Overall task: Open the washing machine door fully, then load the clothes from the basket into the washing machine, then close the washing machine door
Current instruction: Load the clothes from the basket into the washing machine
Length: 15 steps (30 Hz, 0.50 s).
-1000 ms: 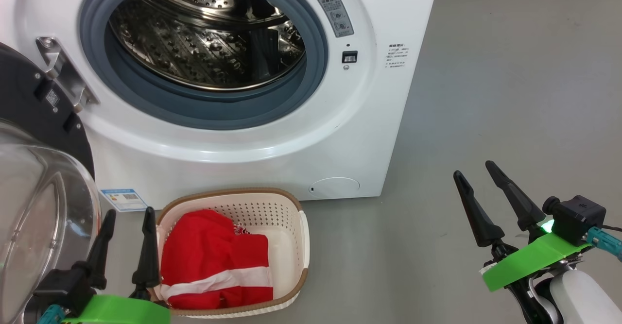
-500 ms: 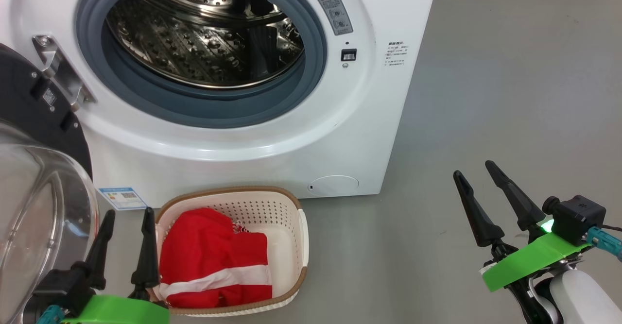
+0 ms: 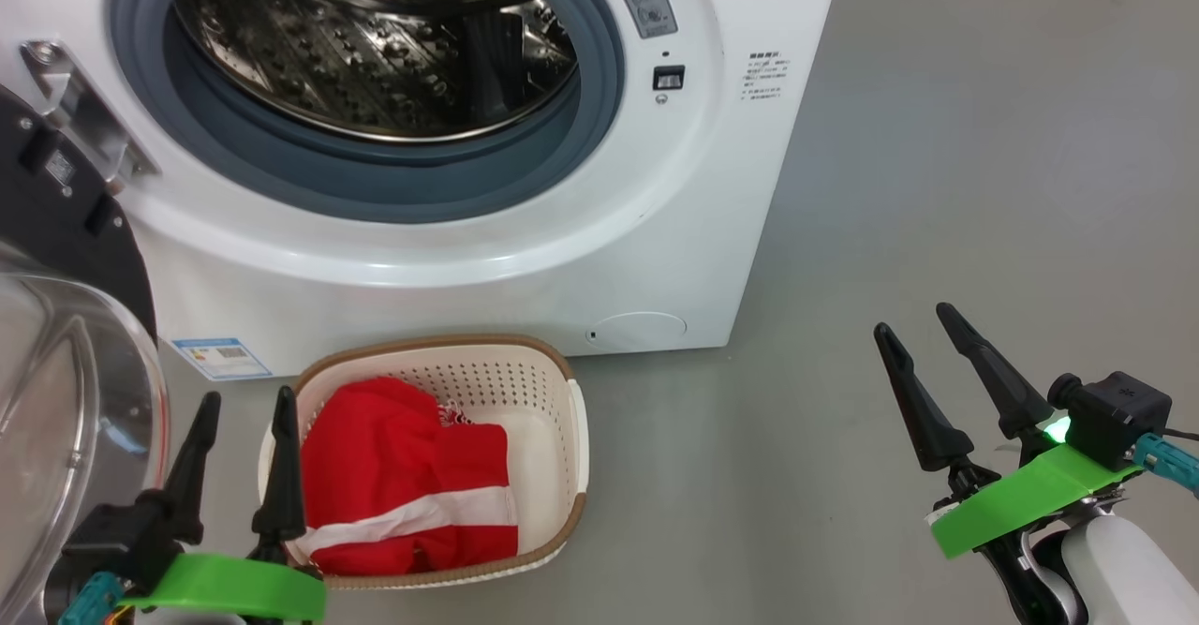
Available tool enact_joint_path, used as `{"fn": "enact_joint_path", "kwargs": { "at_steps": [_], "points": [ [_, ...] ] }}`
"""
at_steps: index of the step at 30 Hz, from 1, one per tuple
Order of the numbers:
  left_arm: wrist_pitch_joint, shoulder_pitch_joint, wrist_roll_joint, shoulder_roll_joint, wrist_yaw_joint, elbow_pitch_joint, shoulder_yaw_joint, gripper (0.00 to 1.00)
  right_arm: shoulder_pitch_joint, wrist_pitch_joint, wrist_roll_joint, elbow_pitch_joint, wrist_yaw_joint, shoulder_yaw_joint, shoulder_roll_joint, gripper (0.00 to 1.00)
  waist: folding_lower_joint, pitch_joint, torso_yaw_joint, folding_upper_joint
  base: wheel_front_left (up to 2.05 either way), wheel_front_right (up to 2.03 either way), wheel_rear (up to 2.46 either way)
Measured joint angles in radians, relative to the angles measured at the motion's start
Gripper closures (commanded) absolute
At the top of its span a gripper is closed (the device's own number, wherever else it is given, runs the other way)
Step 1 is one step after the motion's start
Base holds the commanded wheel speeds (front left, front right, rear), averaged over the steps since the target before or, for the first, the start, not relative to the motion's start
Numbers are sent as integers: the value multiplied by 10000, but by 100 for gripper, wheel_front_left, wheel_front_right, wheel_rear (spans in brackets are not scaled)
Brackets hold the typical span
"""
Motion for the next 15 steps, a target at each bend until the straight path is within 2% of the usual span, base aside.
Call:
{"fn": "enact_joint_path", "kwargs": {
  "at_steps": [15],
  "points": [
    [0,-1216,236,42,4,890,-6,0,-605,-2,-203,-299,0,-151,35,0,0,1345,-142,0,0,0,0]
  ]
}}
